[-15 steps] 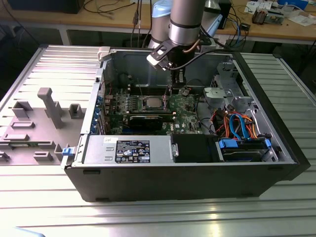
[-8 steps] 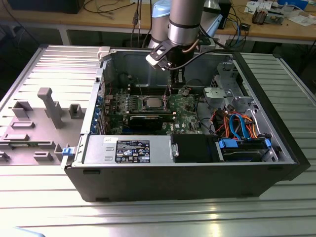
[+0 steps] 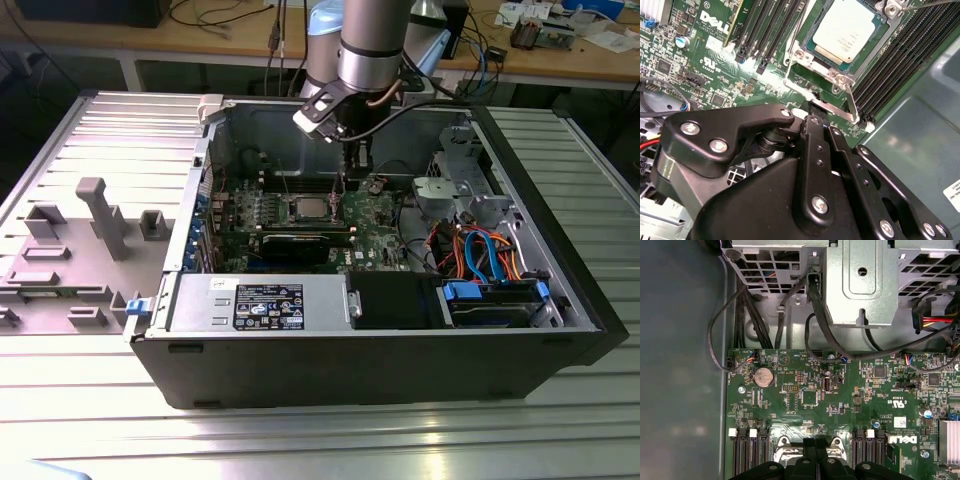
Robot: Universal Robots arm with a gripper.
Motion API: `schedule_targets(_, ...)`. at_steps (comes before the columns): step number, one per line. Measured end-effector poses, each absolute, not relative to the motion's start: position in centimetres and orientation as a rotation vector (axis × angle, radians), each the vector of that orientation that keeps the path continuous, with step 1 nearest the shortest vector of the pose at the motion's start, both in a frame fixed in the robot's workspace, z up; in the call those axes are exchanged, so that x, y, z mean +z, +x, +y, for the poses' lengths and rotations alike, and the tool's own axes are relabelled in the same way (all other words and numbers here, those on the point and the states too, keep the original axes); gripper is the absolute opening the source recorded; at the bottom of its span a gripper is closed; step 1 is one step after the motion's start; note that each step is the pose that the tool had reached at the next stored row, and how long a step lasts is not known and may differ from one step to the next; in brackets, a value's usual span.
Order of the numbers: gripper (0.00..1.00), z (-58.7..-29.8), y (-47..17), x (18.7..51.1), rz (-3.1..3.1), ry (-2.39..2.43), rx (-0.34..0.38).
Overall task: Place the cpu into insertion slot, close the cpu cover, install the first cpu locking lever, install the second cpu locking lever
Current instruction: 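Close the cpu cover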
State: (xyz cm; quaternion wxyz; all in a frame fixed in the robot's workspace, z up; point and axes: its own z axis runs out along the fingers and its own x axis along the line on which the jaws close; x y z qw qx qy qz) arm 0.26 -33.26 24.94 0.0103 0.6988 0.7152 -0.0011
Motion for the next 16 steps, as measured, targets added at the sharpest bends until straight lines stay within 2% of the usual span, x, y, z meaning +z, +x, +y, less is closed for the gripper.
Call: schedule_targets(16,0.11,-33.25,-0.24,24.93,2.232,2.181,-0.004)
